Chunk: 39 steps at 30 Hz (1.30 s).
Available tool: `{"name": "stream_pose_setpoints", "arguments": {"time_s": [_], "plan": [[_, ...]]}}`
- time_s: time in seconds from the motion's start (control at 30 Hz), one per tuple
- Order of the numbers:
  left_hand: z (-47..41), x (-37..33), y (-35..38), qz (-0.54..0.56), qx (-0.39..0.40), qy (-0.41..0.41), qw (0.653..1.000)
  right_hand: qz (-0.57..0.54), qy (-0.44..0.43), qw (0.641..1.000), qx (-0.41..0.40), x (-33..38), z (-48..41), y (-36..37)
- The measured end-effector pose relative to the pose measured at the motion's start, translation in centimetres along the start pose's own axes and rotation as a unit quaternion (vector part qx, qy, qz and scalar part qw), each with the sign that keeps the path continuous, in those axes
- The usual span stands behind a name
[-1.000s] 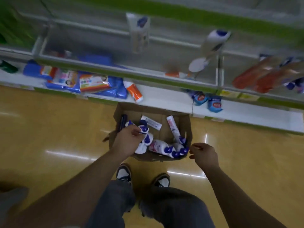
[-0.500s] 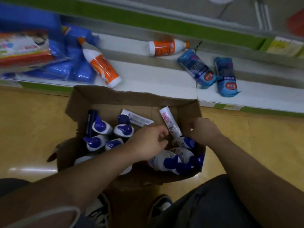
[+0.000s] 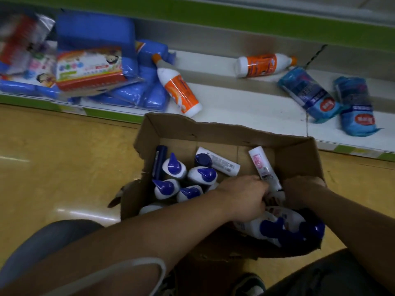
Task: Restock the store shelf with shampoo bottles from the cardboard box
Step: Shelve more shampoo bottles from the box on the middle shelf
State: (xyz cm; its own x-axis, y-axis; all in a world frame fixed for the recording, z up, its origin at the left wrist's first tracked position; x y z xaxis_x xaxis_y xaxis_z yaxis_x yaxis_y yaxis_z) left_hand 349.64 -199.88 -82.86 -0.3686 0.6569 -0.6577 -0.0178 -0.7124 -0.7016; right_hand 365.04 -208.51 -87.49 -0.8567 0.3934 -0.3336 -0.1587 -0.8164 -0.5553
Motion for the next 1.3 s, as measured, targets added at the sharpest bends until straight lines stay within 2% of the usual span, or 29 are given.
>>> {"name": "stream_pose_setpoints", "arguments": {"time_s": [0.27,0.47,0.57,0.7,0.87,1.13,1.2,1.3], "plan": [[-3.3,3.0,-1.3,-0.003,-0.049,-0.041,0.998,-0.07,0.024,0.997,-0.033,-0.2,-0.7,-0.8],[-7.1,6.9,-5.8,0.051,-0.18,-0.118,0.975,-0.195,0.037,0.972,-0.129,-2.7,-1.1,-3.1],[-7.8,8.6,-5.8,0.049,-0.16,-0.153,0.974,-0.28,0.025,0.943,-0.179,-3.6,-0.7,-4.1],[-8.3,10.3,-5.7,0.061,-0.17,-0.199,0.963,-0.373,0.028,0.902,-0.215,-4.0,-0.3,-4.8],[-8.7,10.0,-4.7,0.053,-0.168,-0.207,0.962,-0.392,0.035,0.89,-0.229,-4.1,-0.8,-5.0],[-10.4,7.1,0.6,0.026,-0.033,-0.184,0.982,-0.445,0.043,0.855,-0.263,-5.5,-1.0,-6.4],[-11.0,6.1,0.9,0.062,-0.016,-0.166,0.984,-0.454,0.025,0.845,-0.28,-6.1,-0.4,-7.2],[-11.2,4.2,-0.3,0.162,-0.036,-0.137,0.977,-0.484,-0.002,0.822,-0.302,-7.2,1.3,-8.7]]}}
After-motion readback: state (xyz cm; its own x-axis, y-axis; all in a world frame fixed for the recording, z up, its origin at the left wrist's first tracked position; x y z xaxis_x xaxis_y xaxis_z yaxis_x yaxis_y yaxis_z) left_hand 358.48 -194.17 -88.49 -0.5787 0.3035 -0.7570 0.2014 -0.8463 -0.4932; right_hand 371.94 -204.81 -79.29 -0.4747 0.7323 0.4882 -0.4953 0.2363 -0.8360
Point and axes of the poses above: each hand's wrist, its own z-axis away from the middle knuckle, its own y-axis out of the palm, x = y × z, the point moved 3 cm from there along -z, towards the middle knuckle, and after that the axes turned 11 degrees about -x, right-handed, at the moved point
